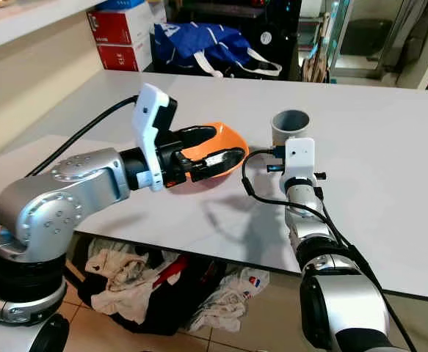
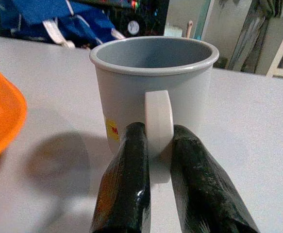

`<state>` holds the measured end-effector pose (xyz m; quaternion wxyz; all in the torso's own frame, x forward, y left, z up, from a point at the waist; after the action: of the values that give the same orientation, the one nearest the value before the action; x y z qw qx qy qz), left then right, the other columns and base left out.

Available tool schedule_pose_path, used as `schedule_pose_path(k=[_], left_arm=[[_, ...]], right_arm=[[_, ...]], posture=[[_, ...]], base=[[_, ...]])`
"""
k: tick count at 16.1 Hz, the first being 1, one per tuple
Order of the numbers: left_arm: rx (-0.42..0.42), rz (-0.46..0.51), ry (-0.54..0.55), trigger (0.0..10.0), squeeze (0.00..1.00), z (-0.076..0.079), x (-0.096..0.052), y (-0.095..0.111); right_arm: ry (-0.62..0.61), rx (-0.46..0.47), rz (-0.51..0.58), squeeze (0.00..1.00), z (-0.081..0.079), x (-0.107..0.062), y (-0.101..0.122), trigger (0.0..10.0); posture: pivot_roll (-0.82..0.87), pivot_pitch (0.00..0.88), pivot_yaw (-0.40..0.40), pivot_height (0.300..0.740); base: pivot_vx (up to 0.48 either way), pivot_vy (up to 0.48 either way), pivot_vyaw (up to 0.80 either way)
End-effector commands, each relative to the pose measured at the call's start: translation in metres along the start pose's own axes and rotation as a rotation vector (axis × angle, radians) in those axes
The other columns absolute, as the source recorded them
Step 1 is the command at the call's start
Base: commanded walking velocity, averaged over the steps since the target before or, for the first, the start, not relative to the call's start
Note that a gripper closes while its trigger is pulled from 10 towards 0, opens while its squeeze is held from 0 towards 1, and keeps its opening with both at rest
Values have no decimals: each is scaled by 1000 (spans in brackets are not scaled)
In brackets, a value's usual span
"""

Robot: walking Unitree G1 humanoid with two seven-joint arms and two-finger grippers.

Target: Setting the table

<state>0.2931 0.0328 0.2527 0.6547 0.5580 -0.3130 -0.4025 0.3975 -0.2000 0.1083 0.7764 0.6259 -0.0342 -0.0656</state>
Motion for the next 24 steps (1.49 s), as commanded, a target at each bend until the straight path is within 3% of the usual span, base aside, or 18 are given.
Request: schedule_pose_path(k=[1, 3, 4, 12, 18, 19, 20, 24], left_arm=[[10, 7, -15, 10000, 0, 5, -4, 6], [16, 7, -20, 10000, 0, 6, -4, 7], [19, 4, -17, 10000, 0, 7, -5, 7], [24, -60, -53, 10000, 0, 11, -9, -1], [31, -94, -16, 10000, 0, 4, -11, -9], [32, -95, -16, 10000, 0, 4, -11, -9], [33, -97, -17, 10000, 0, 5, -11, -10], [33, -103, -17, 10000, 0, 5, -12, -12]], right_arm=[[-12, 10, -7, 0, 2, 4, 5, 0], [-16, 9, -23, 0, 2, 3, 2, 0], [-26, 5, -47, 0, 3, 3, -2, 10000], [-51, 8, -102, 0, 4, 1, -11, 10000], [-68, 13, -117, 0, 5, 0, -14, 10000], [-72, 13, -119, 400, 5, 0, -14, 10000], [-79, 20, -122, 1000, 6, -1, -15, 10000], [-86, 19, -132, 1000, 7, -2, -18, 10000]], posture=[[163, 17, 93, 740], [168, 20, 95, 740], [175, 24, 96, 740], [176, 33, 101, 740], [174, 28, 107, 740], [173, 27, 107, 740], [171, 25, 109, 740], [166, 24, 112, 740]], base=[[0, 0, 0], [0, 0, 0], [0, 0, 0], [0, 0, 0], [0, 0, 0], [0, 0, 0], [0, 0, 0], [0, 0, 0]])
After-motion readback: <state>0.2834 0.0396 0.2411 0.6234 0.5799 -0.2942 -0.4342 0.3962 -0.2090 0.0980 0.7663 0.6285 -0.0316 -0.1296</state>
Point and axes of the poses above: a point about 5 cm out from each wrist's last joint towards the gripper, its own x axis pointing out of the wrist towards the gripper, its own y axis along the axis of the wrist's last joint, z = x × y, the point moved 3 cm from there along x, pointing out of the wrist towards the gripper, and after that the axes turned 1 degree about -x, right-handed, at the moved point
